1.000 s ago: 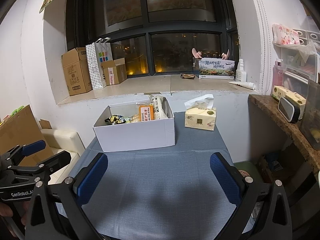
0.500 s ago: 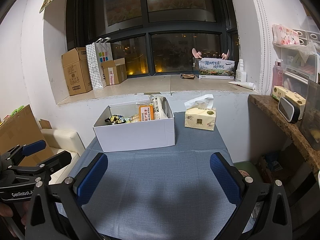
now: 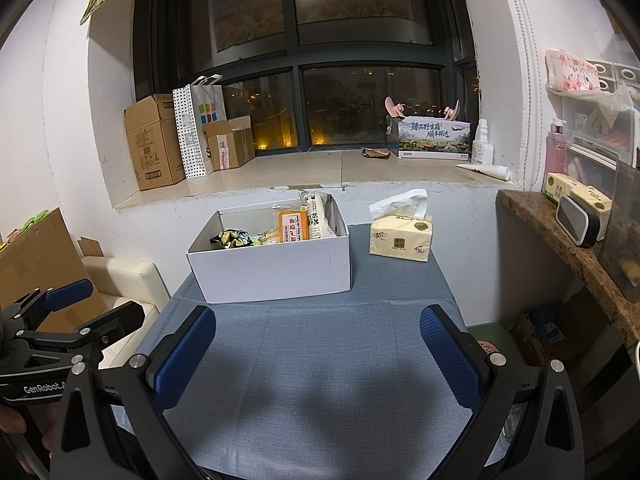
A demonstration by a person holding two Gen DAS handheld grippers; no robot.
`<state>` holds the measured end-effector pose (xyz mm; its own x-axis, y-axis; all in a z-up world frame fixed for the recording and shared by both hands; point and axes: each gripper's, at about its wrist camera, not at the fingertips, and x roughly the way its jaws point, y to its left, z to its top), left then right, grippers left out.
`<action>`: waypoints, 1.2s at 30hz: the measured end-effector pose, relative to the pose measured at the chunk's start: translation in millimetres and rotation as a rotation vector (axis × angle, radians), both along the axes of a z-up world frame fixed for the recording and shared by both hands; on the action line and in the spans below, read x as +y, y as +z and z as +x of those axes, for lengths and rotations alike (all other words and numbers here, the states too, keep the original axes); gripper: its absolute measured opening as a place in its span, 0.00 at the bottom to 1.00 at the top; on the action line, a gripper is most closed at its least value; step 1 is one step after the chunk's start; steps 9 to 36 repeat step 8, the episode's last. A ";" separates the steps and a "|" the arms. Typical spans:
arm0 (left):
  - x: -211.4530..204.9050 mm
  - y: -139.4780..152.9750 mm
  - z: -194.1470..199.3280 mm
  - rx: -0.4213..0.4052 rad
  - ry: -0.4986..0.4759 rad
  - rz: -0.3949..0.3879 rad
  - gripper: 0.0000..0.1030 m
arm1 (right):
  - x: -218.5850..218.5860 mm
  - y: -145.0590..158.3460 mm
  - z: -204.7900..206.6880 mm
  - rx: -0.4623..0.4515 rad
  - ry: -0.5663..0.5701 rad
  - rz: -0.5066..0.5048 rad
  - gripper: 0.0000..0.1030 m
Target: Organize snacks
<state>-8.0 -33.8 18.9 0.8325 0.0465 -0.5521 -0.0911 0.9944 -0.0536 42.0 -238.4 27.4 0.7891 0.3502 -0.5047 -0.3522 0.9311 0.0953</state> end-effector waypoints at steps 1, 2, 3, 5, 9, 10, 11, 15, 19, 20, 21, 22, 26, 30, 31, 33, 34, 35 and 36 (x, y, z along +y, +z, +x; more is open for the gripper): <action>-0.6 -0.1 0.2 0.000 -0.002 0.001 1.00 | 0.2 0.2 0.0 0.001 0.000 0.001 1.00; -0.8 -0.1 0.3 0.001 -0.002 0.003 1.00 | 1.0 0.5 -0.3 0.000 -0.001 0.000 1.00; -0.8 -0.5 0.8 0.002 -0.002 0.004 1.00 | 0.2 0.6 -0.1 0.000 -0.001 0.000 1.00; -1.3 -0.6 0.4 0.002 -0.002 0.008 1.00 | 0.8 0.4 -0.2 0.000 0.000 0.000 1.00; -1.0 -0.4 -0.1 -0.001 0.001 0.014 1.00 | 1.0 0.7 -0.5 0.000 0.000 -0.001 1.00; -1.0 -0.4 -0.1 -0.001 0.001 0.014 1.00 | 1.0 0.7 -0.5 0.000 0.000 -0.001 1.00; -1.0 -0.4 -0.1 -0.001 0.001 0.014 1.00 | 1.0 0.7 -0.5 0.000 0.000 -0.001 1.00; -1.0 -0.4 -0.1 -0.001 0.001 0.014 1.00 | 1.0 0.7 -0.5 0.000 0.000 -0.001 1.00; -1.0 -0.4 -0.1 -0.001 0.001 0.014 1.00 | 1.0 0.7 -0.5 0.000 0.000 -0.001 1.00; -1.0 -0.4 -0.1 -0.001 0.001 0.014 1.00 | 1.0 0.7 -0.5 0.000 0.000 -0.001 1.00; -1.0 -0.4 -0.1 -0.001 0.001 0.014 1.00 | 1.0 0.7 -0.5 0.000 0.000 -0.001 1.00; -1.0 -0.4 -0.1 -0.001 0.001 0.014 1.00 | 1.0 0.7 -0.5 0.000 0.000 -0.001 1.00; -1.0 -0.4 -0.1 -0.001 0.001 0.014 1.00 | 1.0 0.7 -0.5 0.000 0.000 -0.001 1.00; -1.0 -0.4 -0.1 -0.001 0.001 0.014 1.00 | 1.0 0.7 -0.5 0.000 0.000 -0.001 1.00; -1.0 -0.4 -0.1 -0.001 0.001 0.014 1.00 | 1.0 0.7 -0.5 0.000 0.000 -0.001 1.00; -1.0 -0.4 -0.1 -0.001 0.001 0.014 1.00 | 1.0 0.7 -0.5 0.000 0.000 -0.001 1.00; -1.0 -0.4 -0.1 -0.001 0.001 0.014 1.00 | 1.0 0.7 -0.5 0.000 0.000 -0.001 1.00; -1.0 -0.4 -0.1 -0.001 0.001 0.014 1.00 | 1.0 0.7 -0.5 0.000 0.000 -0.001 1.00; -1.0 -0.4 -0.1 -0.001 0.001 0.014 1.00 | 1.0 0.7 -0.5 0.000 0.000 -0.001 1.00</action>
